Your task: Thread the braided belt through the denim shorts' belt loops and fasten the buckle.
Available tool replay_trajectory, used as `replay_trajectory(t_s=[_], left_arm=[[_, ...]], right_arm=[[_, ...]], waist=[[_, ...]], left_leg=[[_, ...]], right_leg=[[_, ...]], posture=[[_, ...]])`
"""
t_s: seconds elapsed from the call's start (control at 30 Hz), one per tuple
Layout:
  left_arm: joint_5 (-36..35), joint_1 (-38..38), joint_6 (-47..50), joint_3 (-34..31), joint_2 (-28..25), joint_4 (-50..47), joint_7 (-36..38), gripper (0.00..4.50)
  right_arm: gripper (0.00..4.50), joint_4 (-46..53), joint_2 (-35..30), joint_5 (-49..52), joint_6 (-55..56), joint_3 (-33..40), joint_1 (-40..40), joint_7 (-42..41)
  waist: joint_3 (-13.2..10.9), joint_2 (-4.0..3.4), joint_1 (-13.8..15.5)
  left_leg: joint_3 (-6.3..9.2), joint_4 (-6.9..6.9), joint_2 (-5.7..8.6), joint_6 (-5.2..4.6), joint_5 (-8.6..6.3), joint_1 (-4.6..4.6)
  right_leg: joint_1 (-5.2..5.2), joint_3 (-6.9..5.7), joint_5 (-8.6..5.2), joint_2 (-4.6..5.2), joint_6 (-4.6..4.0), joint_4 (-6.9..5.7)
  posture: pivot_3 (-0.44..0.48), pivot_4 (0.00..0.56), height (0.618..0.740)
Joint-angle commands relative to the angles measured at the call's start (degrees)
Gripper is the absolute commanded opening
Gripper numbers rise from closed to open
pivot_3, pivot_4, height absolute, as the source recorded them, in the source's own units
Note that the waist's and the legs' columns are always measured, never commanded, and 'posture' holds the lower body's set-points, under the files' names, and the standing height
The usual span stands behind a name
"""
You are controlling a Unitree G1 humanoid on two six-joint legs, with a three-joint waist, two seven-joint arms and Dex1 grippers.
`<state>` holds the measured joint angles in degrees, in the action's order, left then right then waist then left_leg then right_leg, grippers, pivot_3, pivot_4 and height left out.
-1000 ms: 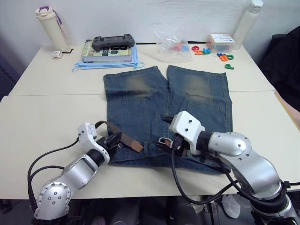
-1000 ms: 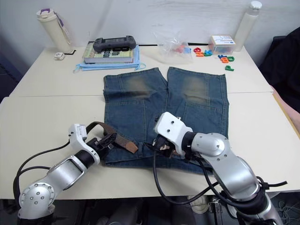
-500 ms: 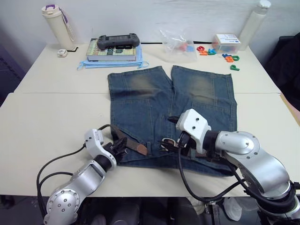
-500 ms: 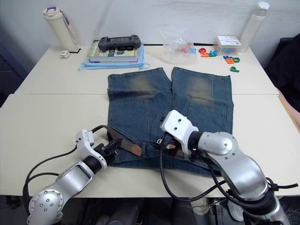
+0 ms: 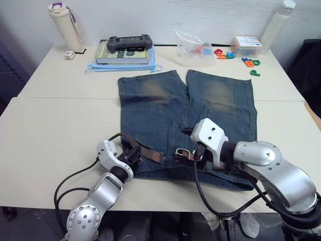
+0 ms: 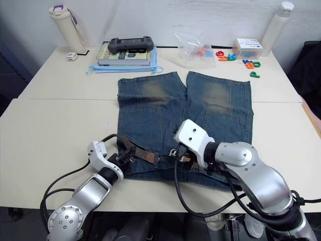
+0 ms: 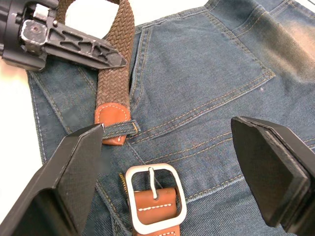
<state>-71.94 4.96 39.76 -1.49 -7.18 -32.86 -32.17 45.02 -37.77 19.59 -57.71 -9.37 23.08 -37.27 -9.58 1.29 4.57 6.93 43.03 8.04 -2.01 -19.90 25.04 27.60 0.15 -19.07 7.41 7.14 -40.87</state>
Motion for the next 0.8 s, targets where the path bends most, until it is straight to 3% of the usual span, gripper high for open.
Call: replay_trajectory(t_s=[0.03,0.43,0.8], left_arm=[[-1.6,-0.1,1.7,2.3,0.6,0.1,1.8,0.0],[3.7,-5.3,4.8,6.5,-1.7,1.7,13.5,0.0],[6.4,-5.6,5.5,5.8,0.2,3.5,13.3,0.0]], right_arm=[[4.38,2.2,-0.9,1.0,0.2,1.7,0.7,0.4],[4.38,2.6,-5.2,0.1,3.2,0.1,-2.3,-0.3],[4.38,4.0,-9.8,-0.8,5.9,-0.8,-5.3,-1.4]], waist=[[0.0,0.0,0.1],[0.0,-0.05,0.2],[0.0,-0.05,0.3]], left_leg=[[0.0,0.0,0.0,-0.01,0.0,0.0],[0.02,0.0,0.07,-0.17,-0.02,0.09],[0.01,0.0,0.07,-0.2,-0.03,0.08]], right_leg=[[0.0,0.0,0.0,0.0,0.01,0.01],[-0.04,0.0,0.11,0.03,0.19,0.31],[-0.1,0.01,0.13,0.03,0.24,0.37]], posture=[[0.0,0.15,0.659],[0.0,0.15,0.659],[0.0,0.15,0.659]])
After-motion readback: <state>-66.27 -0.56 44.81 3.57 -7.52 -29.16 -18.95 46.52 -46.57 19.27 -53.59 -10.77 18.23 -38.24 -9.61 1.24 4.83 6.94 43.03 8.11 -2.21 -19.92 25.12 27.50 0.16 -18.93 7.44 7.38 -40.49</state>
